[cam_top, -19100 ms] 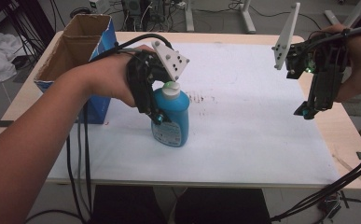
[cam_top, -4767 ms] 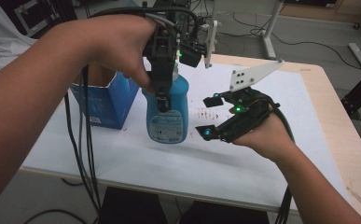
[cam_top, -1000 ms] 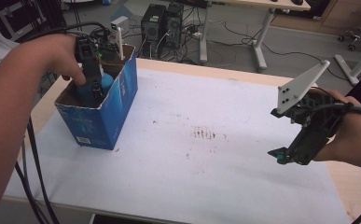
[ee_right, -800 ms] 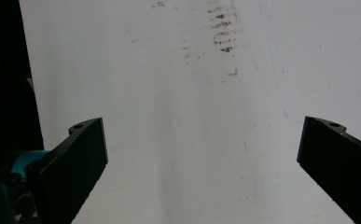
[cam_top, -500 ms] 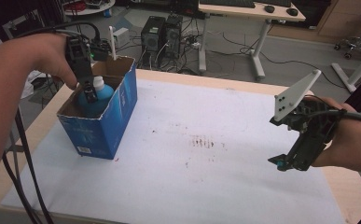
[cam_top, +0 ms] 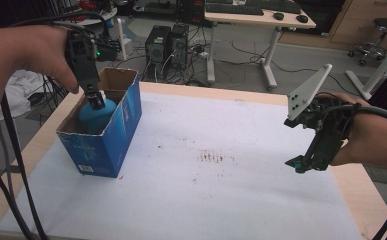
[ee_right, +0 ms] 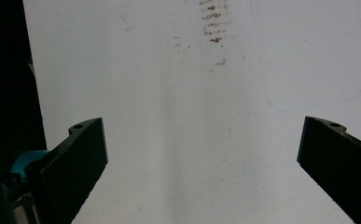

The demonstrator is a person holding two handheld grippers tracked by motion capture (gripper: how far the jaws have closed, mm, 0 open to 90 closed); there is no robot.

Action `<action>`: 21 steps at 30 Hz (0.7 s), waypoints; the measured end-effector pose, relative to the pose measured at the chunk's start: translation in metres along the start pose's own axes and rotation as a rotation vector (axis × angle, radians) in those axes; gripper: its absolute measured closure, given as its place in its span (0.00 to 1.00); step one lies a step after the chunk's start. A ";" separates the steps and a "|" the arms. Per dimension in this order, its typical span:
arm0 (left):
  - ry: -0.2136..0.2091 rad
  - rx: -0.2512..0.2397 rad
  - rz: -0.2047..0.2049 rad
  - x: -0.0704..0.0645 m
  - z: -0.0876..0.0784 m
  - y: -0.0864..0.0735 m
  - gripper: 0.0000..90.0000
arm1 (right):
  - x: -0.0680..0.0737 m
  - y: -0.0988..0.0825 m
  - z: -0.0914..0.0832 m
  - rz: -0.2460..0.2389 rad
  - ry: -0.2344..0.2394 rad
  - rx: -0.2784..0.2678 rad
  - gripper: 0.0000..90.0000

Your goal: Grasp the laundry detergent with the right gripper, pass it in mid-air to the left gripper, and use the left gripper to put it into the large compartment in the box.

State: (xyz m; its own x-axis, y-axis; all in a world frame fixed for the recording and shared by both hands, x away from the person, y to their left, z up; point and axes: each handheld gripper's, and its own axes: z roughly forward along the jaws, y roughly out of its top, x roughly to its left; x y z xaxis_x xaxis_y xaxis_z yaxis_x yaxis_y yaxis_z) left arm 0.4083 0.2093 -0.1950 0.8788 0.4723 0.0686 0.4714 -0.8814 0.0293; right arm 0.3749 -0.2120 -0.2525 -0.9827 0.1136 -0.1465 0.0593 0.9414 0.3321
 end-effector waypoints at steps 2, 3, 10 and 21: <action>-0.006 -0.002 0.034 -0.009 -0.002 0.007 0.09 | -0.002 0.001 -0.002 -0.005 0.002 0.009 0.01; -0.012 -0.003 0.052 -0.013 -0.003 0.011 0.09 | -0.002 0.002 -0.003 -0.009 -0.003 0.017 0.01; -0.035 0.006 0.169 -0.042 -0.007 0.040 0.07 | -0.006 0.004 -0.005 -0.032 0.003 0.059 0.01; -0.064 -0.016 0.289 -0.070 0.007 0.075 0.02 | -0.010 0.003 -0.005 -0.035 0.042 0.109 0.01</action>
State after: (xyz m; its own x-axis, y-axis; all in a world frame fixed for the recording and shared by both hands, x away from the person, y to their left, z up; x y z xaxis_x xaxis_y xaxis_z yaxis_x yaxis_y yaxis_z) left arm 0.3824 0.1101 -0.2043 0.9796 0.2007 0.0133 0.2002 -0.9792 0.0330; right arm 0.3838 -0.2122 -0.2452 -0.9909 0.0686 -0.1159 0.0412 0.9737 0.2241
